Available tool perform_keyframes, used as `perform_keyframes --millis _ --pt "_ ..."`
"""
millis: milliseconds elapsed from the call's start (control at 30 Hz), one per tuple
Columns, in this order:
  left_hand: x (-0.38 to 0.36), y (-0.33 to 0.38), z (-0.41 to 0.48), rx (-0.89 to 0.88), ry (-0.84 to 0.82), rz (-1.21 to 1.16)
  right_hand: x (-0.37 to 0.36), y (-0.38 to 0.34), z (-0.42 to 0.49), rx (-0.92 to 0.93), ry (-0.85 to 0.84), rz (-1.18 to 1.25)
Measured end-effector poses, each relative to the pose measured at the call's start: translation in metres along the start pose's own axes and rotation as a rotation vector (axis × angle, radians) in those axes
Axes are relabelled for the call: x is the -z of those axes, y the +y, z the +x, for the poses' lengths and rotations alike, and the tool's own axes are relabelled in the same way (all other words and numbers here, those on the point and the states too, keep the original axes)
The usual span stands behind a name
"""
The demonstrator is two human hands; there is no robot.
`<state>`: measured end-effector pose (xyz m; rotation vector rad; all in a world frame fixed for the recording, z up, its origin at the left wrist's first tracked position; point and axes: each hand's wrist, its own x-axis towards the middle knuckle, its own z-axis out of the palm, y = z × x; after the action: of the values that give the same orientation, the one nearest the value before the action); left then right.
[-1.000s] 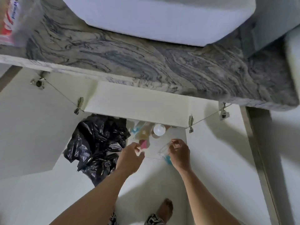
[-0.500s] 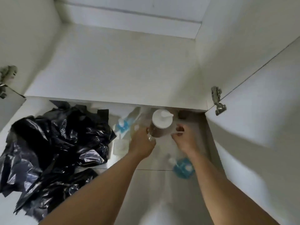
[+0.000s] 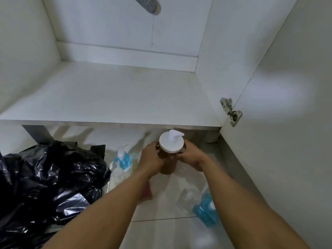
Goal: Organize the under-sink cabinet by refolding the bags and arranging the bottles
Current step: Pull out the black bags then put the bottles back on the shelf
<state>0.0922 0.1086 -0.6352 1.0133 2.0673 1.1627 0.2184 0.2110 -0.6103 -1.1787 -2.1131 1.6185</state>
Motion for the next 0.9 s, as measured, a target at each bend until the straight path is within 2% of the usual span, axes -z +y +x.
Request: perform_keyframes --millis 200,433,633,900 --pt "0.017 0.013 0.004 -0.069 -0.190 0.021 0.012 -0.001 -0.017 0.092 0.068 -0.074" --pt "0.048 0.067 0.006 -0.080 -0.238 -0.298 0.034 -0.029 -0.030 0.191 0.160 0.055" --pt "0.101 0.139 0.016 -0.197 -0.246 -0.368 0.049 -0.118 -0.037 0.342 0.333 -0.034" --pt "0.176 0.211 0.060 -0.317 -0.136 -0.405 0.048 -0.248 -0.013 0.312 0.387 -0.220"
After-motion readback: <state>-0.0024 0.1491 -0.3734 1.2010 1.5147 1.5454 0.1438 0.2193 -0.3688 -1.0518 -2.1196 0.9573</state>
